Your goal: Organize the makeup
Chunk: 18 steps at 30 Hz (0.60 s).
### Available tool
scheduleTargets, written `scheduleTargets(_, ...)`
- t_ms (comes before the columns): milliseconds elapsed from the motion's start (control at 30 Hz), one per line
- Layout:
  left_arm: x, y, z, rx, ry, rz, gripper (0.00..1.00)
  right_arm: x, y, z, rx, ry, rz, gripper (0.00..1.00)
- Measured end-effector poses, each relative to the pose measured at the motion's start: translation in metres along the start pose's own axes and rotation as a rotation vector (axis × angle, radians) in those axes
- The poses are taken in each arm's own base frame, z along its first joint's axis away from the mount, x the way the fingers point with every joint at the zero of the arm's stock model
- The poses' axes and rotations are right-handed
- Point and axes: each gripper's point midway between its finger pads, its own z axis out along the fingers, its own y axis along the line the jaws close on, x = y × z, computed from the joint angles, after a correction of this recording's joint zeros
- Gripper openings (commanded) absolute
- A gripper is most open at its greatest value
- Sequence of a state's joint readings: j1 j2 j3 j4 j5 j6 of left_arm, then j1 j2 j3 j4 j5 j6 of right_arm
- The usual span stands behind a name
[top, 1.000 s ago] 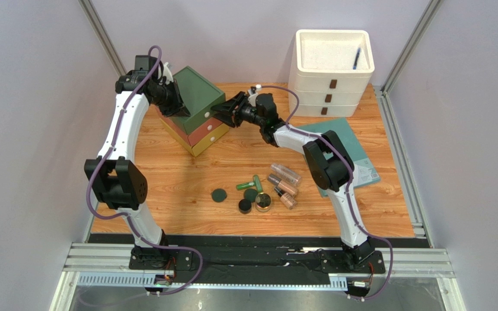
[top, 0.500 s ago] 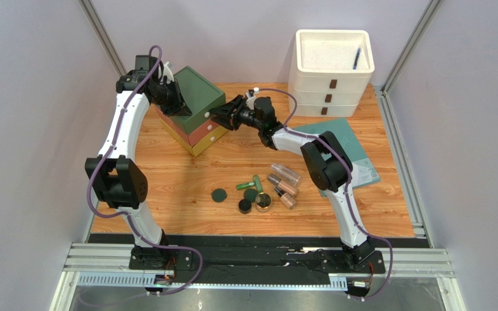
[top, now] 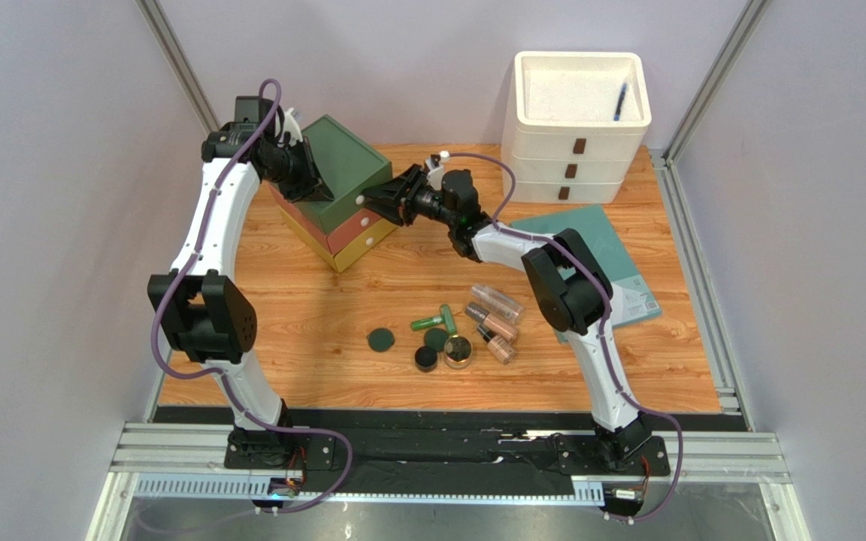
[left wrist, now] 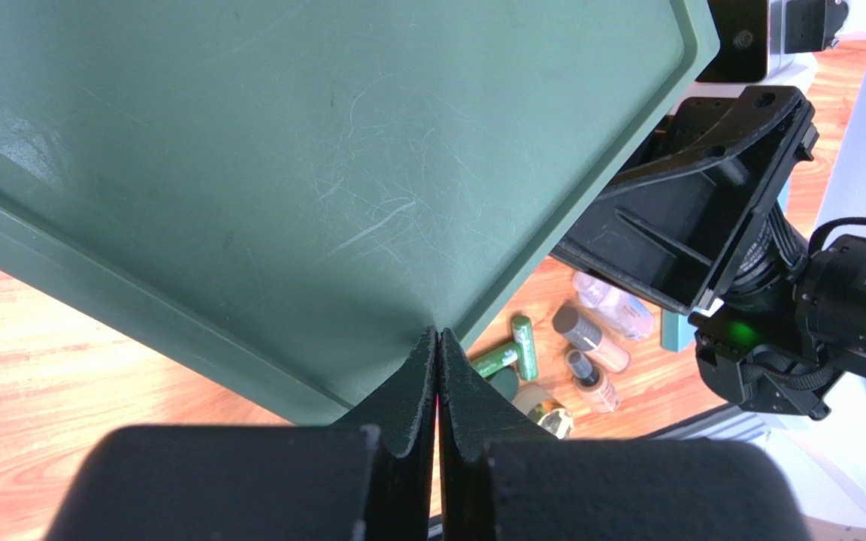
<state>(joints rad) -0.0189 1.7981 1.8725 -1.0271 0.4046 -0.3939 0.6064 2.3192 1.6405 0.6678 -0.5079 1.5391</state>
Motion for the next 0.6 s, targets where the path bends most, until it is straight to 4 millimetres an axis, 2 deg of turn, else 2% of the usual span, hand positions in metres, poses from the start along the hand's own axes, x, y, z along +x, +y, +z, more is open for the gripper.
scheduleTargets(367,-0.0006,-0.0012,0.0018,0.011,0.002,0.001,0.0,0.0064,0.0013,-0.0005,-0.012,0.021,-0.001,0.43)
scheduleTargets(600,-0.0003,-0.002,0.0026,0.019,0.006,0.0,0.0,0.0094,0.0044,0.0018,-0.017,0.029,-0.003,0.4)
